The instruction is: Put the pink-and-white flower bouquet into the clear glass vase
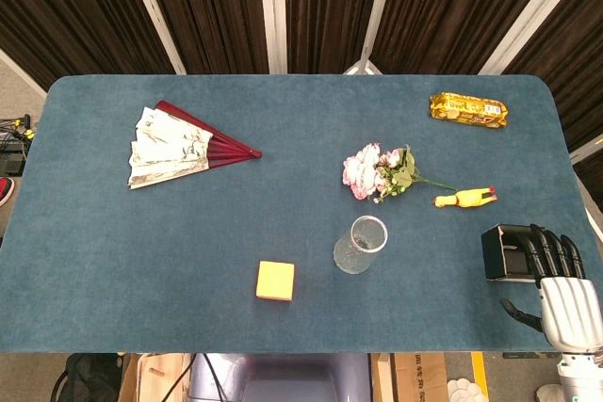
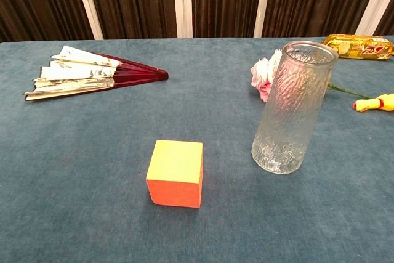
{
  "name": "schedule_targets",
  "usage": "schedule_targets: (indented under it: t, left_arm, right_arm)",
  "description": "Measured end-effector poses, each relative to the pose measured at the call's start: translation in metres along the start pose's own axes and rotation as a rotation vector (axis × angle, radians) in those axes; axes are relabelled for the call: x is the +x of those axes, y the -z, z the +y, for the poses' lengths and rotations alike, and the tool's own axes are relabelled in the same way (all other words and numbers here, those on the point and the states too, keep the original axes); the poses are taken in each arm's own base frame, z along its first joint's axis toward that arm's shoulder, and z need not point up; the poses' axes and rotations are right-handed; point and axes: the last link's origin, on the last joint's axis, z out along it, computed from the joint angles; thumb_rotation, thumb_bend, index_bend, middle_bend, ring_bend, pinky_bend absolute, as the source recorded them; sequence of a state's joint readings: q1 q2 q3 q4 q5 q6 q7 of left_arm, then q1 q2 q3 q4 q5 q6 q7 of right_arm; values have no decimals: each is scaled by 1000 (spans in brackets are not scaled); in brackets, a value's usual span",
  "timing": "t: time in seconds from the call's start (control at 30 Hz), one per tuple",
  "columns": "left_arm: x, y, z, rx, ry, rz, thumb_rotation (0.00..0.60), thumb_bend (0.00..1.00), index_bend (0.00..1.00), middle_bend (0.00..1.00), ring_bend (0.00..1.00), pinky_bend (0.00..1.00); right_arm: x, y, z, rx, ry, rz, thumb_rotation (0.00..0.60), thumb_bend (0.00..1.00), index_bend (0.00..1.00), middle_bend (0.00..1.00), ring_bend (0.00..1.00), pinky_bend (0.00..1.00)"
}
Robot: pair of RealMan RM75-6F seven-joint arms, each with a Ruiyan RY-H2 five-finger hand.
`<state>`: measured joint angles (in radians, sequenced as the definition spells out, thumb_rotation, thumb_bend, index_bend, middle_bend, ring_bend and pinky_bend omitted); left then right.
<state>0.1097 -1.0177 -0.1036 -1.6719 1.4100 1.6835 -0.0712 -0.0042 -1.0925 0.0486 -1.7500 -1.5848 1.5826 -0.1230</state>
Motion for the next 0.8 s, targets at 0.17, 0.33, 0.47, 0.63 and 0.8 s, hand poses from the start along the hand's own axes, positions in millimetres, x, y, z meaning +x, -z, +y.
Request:
schedule_targets:
  t: [0.17,0.33,0.47,0.63,0.8]
  left_arm:
    - [0,1,0,-2,0,-2,600,249,95,0,0,23]
    - [1,3,1,-11,4,1,600,249,95,0,0,23]
    - [2,3,1,-11,9,5,600,248,95,0,0,23]
    - [0,-2,2,-15,15,4,600,248,95,0,0,23]
    - [-3,-3,5,-31,12,-1,600,249,95,0,0,23]
  right_arm:
    - [0,1,0,1,0,-2,600,66,100,56,13,0]
    - [0,2,0,4,2,-5,600,66,101,56,13,0]
    - [1,2,0,-1,-2,-5,600,65,100,56,13,0]
    - [1,3,1,-20,-8,-5,600,66,101,56,13,0]
    - [2,4,0,-26,-25,-11,600,66,100,56,13,0]
